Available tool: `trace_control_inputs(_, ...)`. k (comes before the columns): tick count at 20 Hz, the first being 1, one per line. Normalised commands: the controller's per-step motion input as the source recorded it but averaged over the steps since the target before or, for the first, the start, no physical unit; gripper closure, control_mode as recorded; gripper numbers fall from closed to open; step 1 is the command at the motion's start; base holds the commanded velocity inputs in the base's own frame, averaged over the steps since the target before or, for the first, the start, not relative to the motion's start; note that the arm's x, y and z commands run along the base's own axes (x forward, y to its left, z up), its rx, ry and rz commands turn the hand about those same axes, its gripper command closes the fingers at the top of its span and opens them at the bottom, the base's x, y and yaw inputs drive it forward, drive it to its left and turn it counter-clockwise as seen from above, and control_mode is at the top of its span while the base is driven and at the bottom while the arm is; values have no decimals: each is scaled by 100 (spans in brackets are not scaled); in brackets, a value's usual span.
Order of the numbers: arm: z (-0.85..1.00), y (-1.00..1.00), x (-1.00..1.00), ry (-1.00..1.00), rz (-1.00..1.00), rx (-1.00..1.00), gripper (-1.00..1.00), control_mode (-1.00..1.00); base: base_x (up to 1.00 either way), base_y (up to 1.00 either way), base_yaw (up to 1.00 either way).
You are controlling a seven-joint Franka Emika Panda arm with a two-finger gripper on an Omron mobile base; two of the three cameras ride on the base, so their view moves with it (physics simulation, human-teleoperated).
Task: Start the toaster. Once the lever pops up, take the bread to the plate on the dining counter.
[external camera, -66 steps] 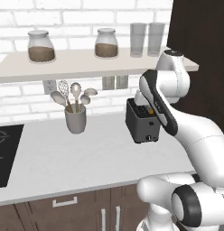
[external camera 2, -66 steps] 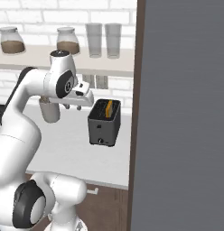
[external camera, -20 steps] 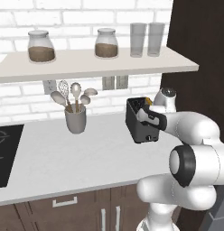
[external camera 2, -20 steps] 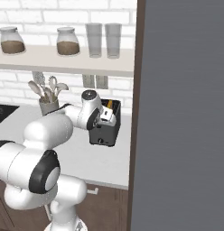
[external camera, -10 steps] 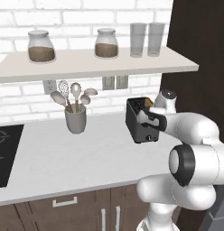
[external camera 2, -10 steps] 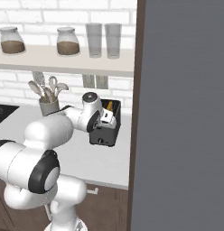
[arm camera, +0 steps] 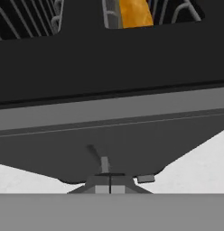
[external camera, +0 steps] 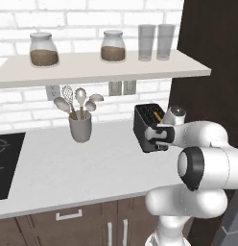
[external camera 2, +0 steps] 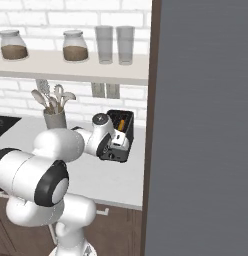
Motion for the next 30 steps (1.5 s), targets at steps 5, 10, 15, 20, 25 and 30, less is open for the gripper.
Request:
trace_control_inputs(5, -52, 0, -26, -6, 0, 0, 100, -100, 0, 0, 0)
trace_control_inputs(10, 72, -1, -95, -28, -4, 0, 100, -100, 0, 0, 0)
trace_control_inputs(15, 100, 0, -66, -17, 0, 1, 100, -100, 0, 0, 0)
trace_control_inputs(20, 100, 0, -2, -1, 0, 0, 100, -100, 0, 0, 0)
trace_control_inputs(25, 100, 0, 0, 3, 0, 0, -100, -100, 0, 0, 0)
trace_control_inputs(30, 91, 0, -9, 5, 0, 0, -100, -100, 0, 0, 0)
